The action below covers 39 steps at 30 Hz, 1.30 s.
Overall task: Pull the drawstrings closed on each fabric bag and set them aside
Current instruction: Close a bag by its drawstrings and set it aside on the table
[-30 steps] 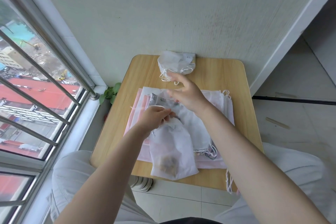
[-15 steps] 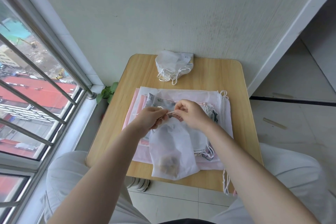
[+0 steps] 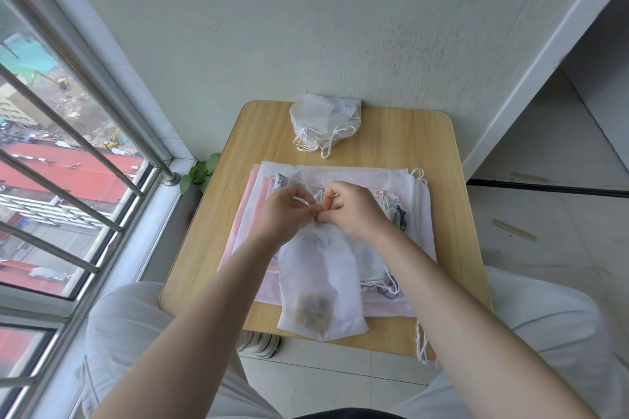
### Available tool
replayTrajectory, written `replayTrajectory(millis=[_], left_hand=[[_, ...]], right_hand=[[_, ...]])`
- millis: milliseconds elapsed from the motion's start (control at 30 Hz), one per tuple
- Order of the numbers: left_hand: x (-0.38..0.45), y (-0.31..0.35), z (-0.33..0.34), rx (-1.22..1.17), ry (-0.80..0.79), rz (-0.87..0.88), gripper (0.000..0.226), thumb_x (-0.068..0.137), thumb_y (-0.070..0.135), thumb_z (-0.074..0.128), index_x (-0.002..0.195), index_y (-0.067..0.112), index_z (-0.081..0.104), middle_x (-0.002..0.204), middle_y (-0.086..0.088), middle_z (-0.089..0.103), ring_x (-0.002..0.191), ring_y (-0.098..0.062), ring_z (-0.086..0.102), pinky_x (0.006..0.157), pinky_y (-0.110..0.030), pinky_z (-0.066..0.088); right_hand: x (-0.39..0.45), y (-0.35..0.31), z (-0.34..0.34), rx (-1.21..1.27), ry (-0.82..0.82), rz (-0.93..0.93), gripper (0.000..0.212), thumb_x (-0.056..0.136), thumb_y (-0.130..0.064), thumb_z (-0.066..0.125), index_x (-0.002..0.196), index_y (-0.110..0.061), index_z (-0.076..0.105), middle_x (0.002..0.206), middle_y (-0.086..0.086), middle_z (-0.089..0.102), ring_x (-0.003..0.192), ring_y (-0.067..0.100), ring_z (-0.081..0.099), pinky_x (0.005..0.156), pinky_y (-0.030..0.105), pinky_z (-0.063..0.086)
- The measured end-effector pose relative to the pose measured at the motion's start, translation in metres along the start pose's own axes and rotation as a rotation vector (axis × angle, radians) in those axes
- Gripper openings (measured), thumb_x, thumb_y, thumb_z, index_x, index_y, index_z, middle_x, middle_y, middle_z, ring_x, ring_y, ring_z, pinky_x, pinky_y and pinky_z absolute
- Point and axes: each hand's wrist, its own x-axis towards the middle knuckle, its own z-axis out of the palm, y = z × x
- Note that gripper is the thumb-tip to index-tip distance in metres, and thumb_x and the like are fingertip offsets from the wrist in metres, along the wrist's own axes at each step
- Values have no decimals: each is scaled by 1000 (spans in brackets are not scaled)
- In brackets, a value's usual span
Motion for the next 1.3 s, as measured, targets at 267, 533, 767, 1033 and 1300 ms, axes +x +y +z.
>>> replayTrajectory(millis=[267,533,767,1033,1300], left_hand=[[-4,1,-6,-1,-50,-28,17,71,22,82,78,12,71,77,-8,73,69,-15,64,72,-34,53],[-3,5,-1,133,-2,28,13,75,9,75,74,19,67,86,-1,74,75,-11,63,75,-27,53],[-7,4,-2,335,-39,252,25,73,-1,67,74,23,59,71,15,59,63,5,54,62,-8,38],[-6,-15,-1,524,182,487,11,70,16,81,75,20,73,88,3,58,86,-15,50,78,-24,41],[-9,-4,7,480,166,277,14,81,30,78,78,16,76,72,11,62,66,-2,54,59,-14,40]], right_hand=[[0,1,1,-145,55,-58,11,79,-11,74,85,-17,67,71,1,72,72,15,68,70,28,53],[3,-8,1,-497,-43,-151,14,86,-10,57,90,-10,71,86,10,69,79,26,62,67,34,50],[7,-14,-10,-160,-260,63,8,93,-11,56,88,-13,61,73,-3,55,67,12,51,58,21,39],[14,-5,-14,432,-468,431,24,99,-7,50,76,-10,55,61,2,38,54,11,36,50,22,27],[13,1,-14,490,-356,451,15,94,-4,58,80,-8,58,61,4,46,53,10,40,48,21,31]])
